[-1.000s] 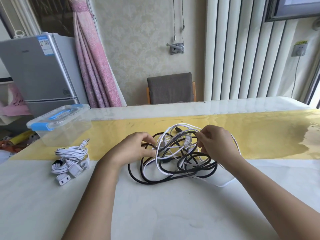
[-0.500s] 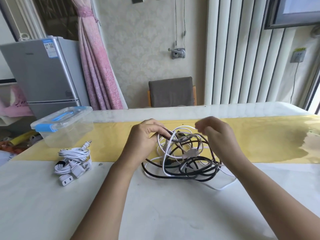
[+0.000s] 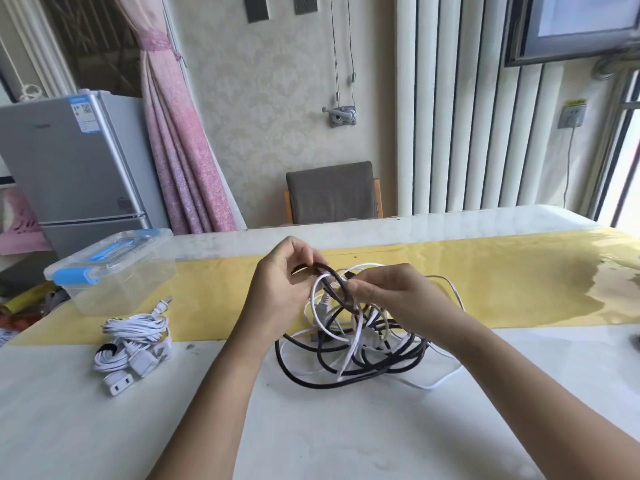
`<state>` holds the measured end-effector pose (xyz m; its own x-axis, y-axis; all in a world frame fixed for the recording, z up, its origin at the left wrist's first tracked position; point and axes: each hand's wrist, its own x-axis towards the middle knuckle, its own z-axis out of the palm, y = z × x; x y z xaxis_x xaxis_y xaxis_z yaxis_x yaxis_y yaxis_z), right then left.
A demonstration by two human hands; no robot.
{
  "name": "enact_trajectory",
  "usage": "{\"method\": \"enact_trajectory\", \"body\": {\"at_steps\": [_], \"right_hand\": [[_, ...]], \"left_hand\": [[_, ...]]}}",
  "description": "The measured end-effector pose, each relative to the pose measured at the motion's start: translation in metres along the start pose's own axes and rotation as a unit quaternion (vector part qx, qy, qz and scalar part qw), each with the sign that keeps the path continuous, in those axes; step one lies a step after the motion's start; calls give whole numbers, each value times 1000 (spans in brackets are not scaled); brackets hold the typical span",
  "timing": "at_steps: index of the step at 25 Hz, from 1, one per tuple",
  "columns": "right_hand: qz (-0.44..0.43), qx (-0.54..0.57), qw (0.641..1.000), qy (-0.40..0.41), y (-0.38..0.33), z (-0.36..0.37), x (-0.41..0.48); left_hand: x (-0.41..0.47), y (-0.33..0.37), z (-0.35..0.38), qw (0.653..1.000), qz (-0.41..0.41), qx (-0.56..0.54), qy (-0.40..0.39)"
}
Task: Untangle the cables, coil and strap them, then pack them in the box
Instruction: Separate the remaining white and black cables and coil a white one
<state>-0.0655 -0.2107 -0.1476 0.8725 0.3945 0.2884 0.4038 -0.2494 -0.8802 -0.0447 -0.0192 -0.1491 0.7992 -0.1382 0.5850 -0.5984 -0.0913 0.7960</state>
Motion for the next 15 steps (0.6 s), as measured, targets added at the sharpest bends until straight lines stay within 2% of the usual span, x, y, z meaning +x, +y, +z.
{"method": "enact_trajectory", "body": {"at_steps": [2,4,5,7,9,10,13,15], "right_hand": [[-7,13,1000,12,-1,-1,1],[-11,131,989,69,0,-7,4],[-12,228,968,107,0,-13,6],[-8,403,900,167,1,-23,9],[-13,491,848,198,1,-28,10],[-19,506,837,205,0,-29,9],[-31,495,851,175,-6,-28,7],[-39,470,877,93,-10,-35,2]], "left_hand": [[-1,1,0,999,-12,32,-9],[-2,6,-2,998,-22,46,-28],[-2,9,-5,998,-24,47,-31],[-2,12,-14,998,-30,45,-44],[-5,15,-22,991,-56,42,-111],[-7,16,-24,984,-76,42,-157],[-15,27,-22,945,-140,61,-288],[-15,32,-20,945,-162,82,-274]]}}
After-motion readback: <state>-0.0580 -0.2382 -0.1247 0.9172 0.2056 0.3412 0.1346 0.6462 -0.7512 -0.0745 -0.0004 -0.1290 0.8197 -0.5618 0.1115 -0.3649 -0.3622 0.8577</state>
